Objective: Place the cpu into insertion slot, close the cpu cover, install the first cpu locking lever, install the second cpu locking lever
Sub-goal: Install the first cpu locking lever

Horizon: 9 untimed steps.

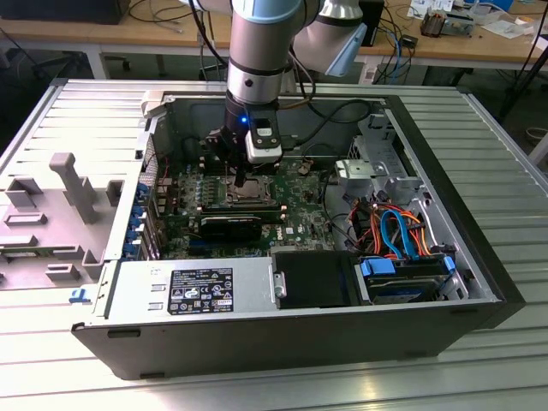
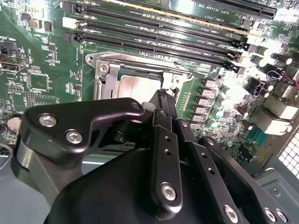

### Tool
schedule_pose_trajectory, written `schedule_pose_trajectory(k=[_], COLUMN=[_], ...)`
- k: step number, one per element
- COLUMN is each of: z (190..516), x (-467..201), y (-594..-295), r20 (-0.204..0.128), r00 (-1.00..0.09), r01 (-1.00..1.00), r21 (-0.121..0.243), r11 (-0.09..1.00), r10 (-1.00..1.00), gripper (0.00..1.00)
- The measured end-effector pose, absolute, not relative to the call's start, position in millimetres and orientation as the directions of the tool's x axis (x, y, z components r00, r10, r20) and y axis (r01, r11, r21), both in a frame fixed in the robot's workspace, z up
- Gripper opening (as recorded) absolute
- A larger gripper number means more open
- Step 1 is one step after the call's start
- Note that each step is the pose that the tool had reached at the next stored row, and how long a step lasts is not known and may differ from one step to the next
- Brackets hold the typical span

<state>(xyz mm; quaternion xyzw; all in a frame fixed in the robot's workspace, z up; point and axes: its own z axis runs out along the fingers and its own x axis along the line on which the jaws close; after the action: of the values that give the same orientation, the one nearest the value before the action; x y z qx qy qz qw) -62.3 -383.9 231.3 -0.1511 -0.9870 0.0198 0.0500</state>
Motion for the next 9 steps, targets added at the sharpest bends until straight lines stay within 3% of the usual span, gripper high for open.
schedule_pose_trajectory(k=[9], z=[231.3], x=[-62.3], y=[-383.9], r20=[0.093], r00=[-0.954], r01=[0.28], r21=[-0.054], r11=[0.959], r10=[0.284], gripper=[0.11])
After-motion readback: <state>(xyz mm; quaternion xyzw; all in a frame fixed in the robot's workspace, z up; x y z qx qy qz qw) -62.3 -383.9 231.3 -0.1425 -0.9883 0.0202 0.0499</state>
